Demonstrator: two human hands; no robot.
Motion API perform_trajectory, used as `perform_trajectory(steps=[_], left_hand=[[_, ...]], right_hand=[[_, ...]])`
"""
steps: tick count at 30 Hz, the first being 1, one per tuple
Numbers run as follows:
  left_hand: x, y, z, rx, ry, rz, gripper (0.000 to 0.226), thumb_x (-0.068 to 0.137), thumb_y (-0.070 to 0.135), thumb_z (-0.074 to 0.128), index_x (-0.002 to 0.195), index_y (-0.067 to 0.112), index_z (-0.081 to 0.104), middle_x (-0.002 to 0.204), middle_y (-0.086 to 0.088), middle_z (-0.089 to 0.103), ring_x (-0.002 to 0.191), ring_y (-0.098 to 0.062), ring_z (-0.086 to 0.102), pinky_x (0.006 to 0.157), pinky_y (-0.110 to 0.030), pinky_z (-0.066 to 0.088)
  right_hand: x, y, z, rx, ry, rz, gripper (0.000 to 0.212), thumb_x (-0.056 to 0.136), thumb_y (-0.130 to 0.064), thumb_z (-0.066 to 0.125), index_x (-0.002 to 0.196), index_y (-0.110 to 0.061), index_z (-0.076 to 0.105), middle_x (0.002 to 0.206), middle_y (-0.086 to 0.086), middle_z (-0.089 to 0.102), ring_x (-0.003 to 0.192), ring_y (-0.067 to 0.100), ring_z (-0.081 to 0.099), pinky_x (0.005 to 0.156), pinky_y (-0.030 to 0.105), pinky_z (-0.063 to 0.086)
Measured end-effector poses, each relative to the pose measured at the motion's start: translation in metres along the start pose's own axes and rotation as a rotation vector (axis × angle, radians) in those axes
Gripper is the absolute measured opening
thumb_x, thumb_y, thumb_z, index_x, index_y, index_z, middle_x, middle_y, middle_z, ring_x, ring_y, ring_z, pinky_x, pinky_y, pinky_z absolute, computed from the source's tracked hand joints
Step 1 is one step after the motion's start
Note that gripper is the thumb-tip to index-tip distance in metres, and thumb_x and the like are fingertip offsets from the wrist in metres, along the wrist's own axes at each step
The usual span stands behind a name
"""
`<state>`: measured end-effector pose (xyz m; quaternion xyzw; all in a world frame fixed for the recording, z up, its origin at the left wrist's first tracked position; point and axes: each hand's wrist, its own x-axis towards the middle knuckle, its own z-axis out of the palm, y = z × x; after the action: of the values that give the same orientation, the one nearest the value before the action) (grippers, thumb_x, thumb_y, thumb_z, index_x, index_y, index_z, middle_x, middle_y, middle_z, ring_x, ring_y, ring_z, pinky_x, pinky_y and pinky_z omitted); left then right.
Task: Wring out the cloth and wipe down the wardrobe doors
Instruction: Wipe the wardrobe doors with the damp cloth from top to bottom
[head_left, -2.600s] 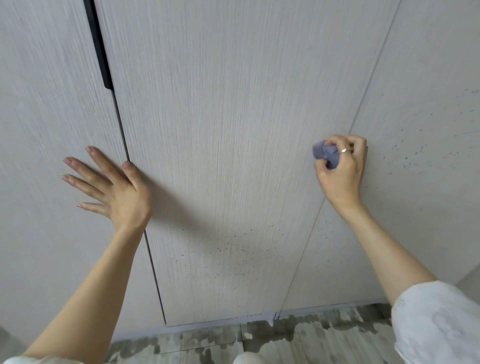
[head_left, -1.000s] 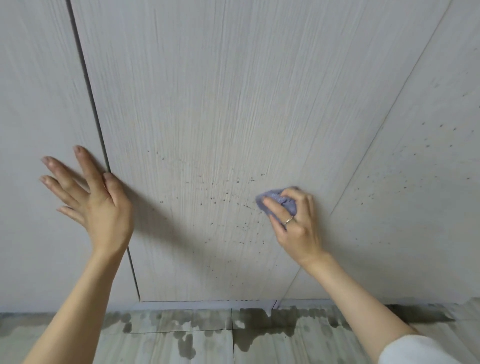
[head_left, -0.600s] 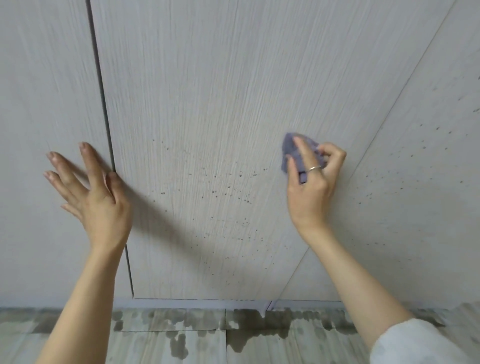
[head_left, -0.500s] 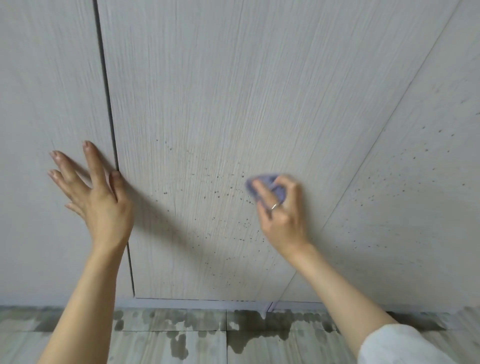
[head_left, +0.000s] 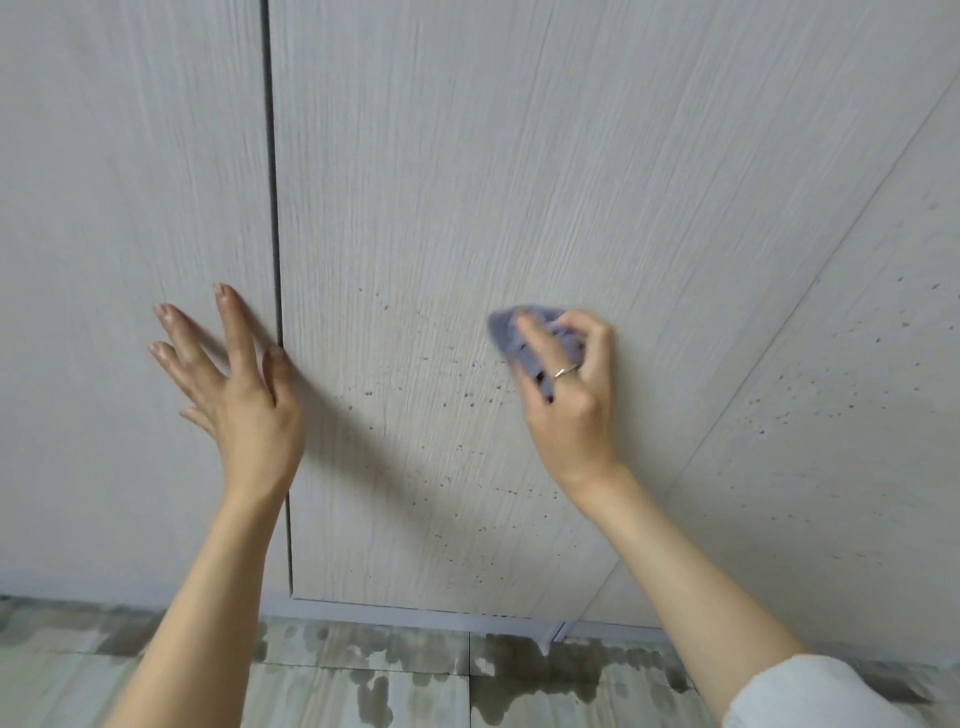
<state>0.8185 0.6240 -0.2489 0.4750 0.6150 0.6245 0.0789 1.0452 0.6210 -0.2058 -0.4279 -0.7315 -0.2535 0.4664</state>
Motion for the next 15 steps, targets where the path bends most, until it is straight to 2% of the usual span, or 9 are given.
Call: perform_trajectory(steps=[2,4,5,7,8,9,12,14,15], left_hand=[[0.001,0.0,-0.002,0.003,-0.017,-0.009,0.063,0.1,0.013,0.036,0.149,0.039,0.005,0.157,-0.005,-0.019,0.142,-0.032,-0.021,0.104,-0.067,-0.003],[0.001,0.0,-0.004,0.004,-0.039,-0.007,0.066,0.099,0.011,0.036,0.148,0.04,0.004,0.156,-0.004,-0.021,0.142,-0.031,-0.022,0.104,-0.068,-0.003],[0.0,-0.001,-0.005,0.005,-0.046,-0.002,0.066,0.099,0.01,0.036,0.149,0.04,0.003,0.156,-0.004,-0.021,0.141,-0.031,-0.022,0.103,-0.069,-0.003],[0.001,-0.002,-0.006,0.011,-0.055,0.005,0.066,0.099,0.01,0.036,0.149,0.039,0.003,0.156,-0.004,-0.021,0.141,-0.031,-0.022,0.103,-0.07,-0.003],[0.001,-0.002,-0.006,0.014,-0.055,0.003,0.066,0.099,0.01,0.036,0.149,0.039,0.003,0.156,-0.004,-0.021,0.141,-0.031,-0.022,0.102,-0.07,-0.003],[0.001,-0.003,-0.005,0.016,-0.055,0.005,0.066,0.099,0.009,0.036,0.149,0.038,0.003,0.156,-0.005,-0.021,0.141,-0.032,-0.022,0.102,-0.071,-0.003],[0.003,-0.005,-0.004,0.015,-0.053,0.01,0.067,0.099,0.009,0.037,0.149,0.038,0.003,0.156,-0.005,-0.021,0.141,-0.033,-0.022,0.1,-0.073,-0.004],[0.003,-0.006,-0.005,0.022,-0.059,0.007,0.067,0.099,0.01,0.038,0.149,0.038,0.003,0.156,-0.006,-0.021,0.141,-0.033,-0.023,0.099,-0.073,-0.003],[0.003,-0.007,-0.005,0.029,-0.062,0.005,0.066,0.099,0.011,0.038,0.149,0.038,0.003,0.156,-0.006,-0.021,0.141,-0.033,-0.022,0.099,-0.074,-0.003]], right_hand=[[-0.035,-0.006,0.011,0.0,-0.365,-0.082,0.034,0.092,-0.042,0.049,0.115,-0.02,0.063,0.109,-0.002,0.052,0.102,0.018,0.054,0.081,0.022,0.039],[-0.063,-0.009,0.011,-0.087,-0.606,-0.186,0.03,0.09,-0.042,0.044,0.102,-0.03,0.068,0.098,-0.011,0.062,0.091,0.007,0.062,0.072,0.018,0.046],[-0.07,-0.006,0.008,-0.13,-0.627,-0.249,0.027,0.088,-0.04,0.046,0.098,-0.033,0.07,0.095,-0.013,0.065,0.087,0.005,0.063,0.072,0.017,0.049],[-0.061,0.002,0.003,-0.051,-0.674,-0.198,0.021,0.093,-0.039,0.049,0.102,-0.031,0.068,0.104,-0.01,0.064,0.096,0.008,0.061,0.086,0.025,0.049],[-0.049,0.006,0.001,-0.04,-0.534,-0.289,0.018,0.095,-0.036,0.051,0.102,-0.03,0.066,0.108,-0.008,0.063,0.099,0.011,0.061,0.089,0.034,0.049],[-0.03,0.003,-0.007,-0.046,-0.392,-0.267,0.015,0.094,-0.03,0.054,0.104,-0.029,0.064,0.11,-0.006,0.06,0.098,0.016,0.061,0.085,0.039,0.05],[0.018,-0.001,-0.01,-0.008,0.094,-0.084,0.033,0.085,-0.016,0.062,0.116,-0.019,0.053,0.108,0.002,0.039,0.094,0.023,0.051,0.074,0.032,0.047],[0.037,-0.011,-0.001,0.045,0.236,0.016,0.036,0.082,-0.013,0.065,0.114,-0.016,0.049,0.105,0.003,0.036,0.094,0.023,0.047,0.077,0.029,0.042],[0.036,-0.019,0.005,0.061,0.233,0.016,0.035,0.082,-0.01,0.065,0.113,-0.015,0.05,0.106,0.004,0.037,0.094,0.024,0.046,0.079,0.029,0.041]])
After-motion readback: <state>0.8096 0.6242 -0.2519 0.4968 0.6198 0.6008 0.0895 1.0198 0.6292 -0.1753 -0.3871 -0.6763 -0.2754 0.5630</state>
